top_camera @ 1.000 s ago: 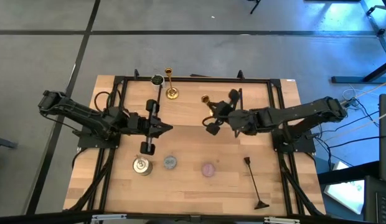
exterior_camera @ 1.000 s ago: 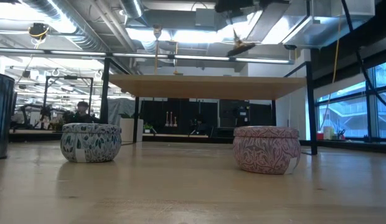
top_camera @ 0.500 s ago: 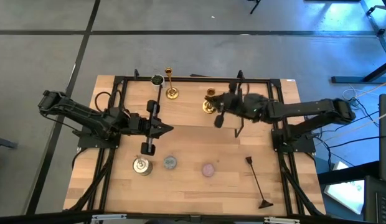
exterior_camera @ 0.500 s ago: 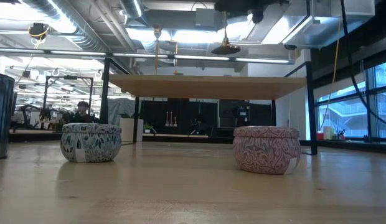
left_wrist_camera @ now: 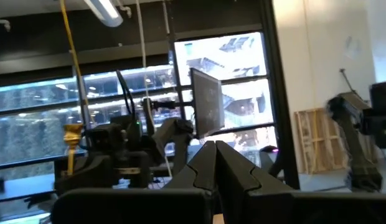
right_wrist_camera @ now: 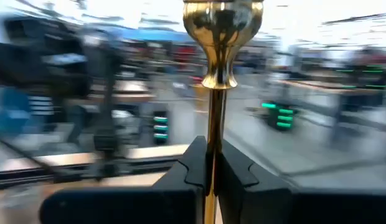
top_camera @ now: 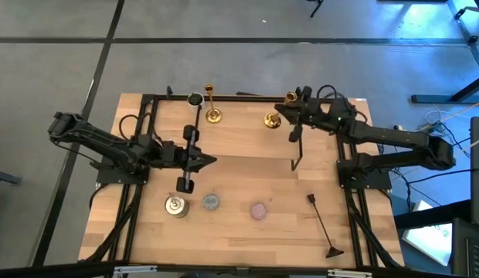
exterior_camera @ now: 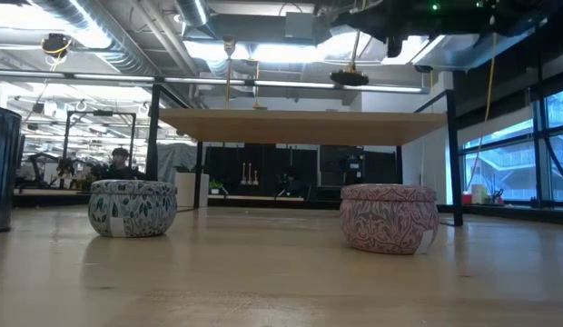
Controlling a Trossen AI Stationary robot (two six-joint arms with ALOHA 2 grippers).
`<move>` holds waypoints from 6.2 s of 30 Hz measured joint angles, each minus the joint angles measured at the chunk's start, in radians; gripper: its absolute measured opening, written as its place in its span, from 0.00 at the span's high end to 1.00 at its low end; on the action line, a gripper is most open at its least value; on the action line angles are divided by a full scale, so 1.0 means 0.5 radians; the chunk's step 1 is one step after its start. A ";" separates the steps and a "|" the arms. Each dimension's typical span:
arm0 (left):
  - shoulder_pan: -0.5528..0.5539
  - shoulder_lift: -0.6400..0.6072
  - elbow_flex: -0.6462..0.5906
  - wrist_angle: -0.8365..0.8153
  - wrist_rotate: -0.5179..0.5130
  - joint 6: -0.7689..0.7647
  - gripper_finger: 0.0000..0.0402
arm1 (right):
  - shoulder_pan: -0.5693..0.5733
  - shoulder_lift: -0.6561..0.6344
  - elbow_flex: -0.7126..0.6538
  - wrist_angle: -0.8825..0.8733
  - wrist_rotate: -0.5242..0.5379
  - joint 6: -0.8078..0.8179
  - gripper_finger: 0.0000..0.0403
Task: Pick & Place candle stick holders
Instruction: Put the gold candle holder on the shelf
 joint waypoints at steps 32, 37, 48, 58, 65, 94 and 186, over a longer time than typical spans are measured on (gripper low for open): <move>-0.001 0.050 -0.001 0.020 -0.089 -0.075 1.00 | -0.514 0.234 0.001 -0.193 0.175 0.326 0.96; -0.001 0.050 -0.001 0.030 -0.089 -0.072 1.00 | -0.499 0.235 0.000 -0.264 0.172 0.300 0.96; -0.001 0.050 0.008 0.030 -0.014 -0.053 1.00 | -0.361 0.235 0.000 -0.280 0.123 0.127 0.96; -0.027 0.050 0.011 0.029 -0.015 -0.055 1.00 | -0.286 0.216 0.000 -0.329 0.273 0.088 0.96; -0.044 0.049 0.011 0.044 -0.014 -0.047 1.00 | -0.221 0.142 0.001 -0.456 0.377 0.106 0.96; -0.108 0.049 0.011 0.088 -0.020 0.000 0.99 | -0.111 0.100 0.001 -0.563 0.591 0.031 0.96; -0.108 0.049 0.011 0.089 -0.015 -0.017 0.99 | -0.113 0.101 0.002 -0.638 0.597 0.022 0.92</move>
